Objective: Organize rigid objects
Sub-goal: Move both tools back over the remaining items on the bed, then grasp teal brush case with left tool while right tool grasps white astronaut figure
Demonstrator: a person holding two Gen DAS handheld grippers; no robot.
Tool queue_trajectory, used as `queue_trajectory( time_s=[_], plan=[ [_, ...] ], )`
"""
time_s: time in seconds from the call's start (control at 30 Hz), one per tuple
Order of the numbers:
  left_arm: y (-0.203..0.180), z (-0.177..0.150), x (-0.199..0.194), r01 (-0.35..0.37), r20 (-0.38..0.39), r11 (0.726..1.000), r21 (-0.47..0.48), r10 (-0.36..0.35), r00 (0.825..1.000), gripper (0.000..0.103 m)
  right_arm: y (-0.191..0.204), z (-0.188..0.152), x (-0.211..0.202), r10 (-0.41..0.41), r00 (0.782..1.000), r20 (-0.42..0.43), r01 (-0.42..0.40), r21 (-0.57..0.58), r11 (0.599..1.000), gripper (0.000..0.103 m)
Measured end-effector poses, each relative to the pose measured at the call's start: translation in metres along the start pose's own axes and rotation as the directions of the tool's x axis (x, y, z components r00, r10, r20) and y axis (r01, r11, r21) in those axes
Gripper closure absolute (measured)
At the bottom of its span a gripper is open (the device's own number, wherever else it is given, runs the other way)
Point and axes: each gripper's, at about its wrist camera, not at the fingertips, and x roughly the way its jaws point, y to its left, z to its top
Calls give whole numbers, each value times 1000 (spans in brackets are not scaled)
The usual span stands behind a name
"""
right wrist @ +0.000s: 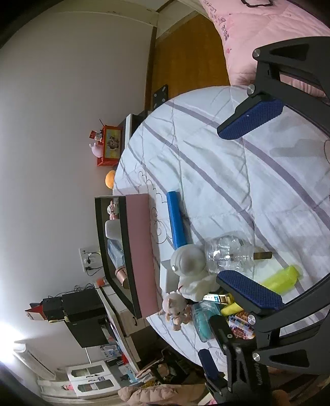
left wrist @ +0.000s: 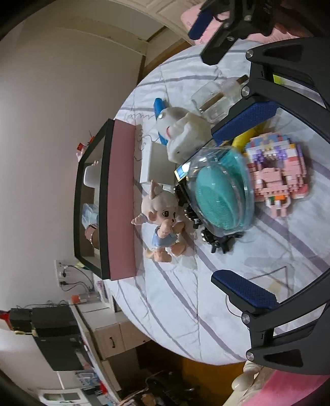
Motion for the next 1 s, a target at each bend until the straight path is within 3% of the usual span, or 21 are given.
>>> queue_trajectory(
  time_s=[0.17,0.27,0.6,0.8,0.87,1.0],
  plan=[
    [-3,5,16,37,-37,999,20,-36,999,19,1,2,8,5,1000,-16,-5,-1,1000,0],
    [-5,5,14,35,-17,998,49,-34,999,28,2,4,12,10,1000,-26,-10,-4,1000,0],
    [15,7,-18,-29,31,997,71,27,999,29,28,17,28,81,995,-52,-83,-34,996,0],
    [35,13,-21,-42,49,998,44,40,998,48,52,27,53,164,979,-119,-170,-38,985,0],
    [36,12,-14,-64,35,997,53,63,997,47,57,30,62,167,976,-142,-173,-30,984,0],
    [45,3,-11,-21,21,1000,14,21,1000,30,62,32,75,136,977,-162,-144,-38,989,0]
  ],
)
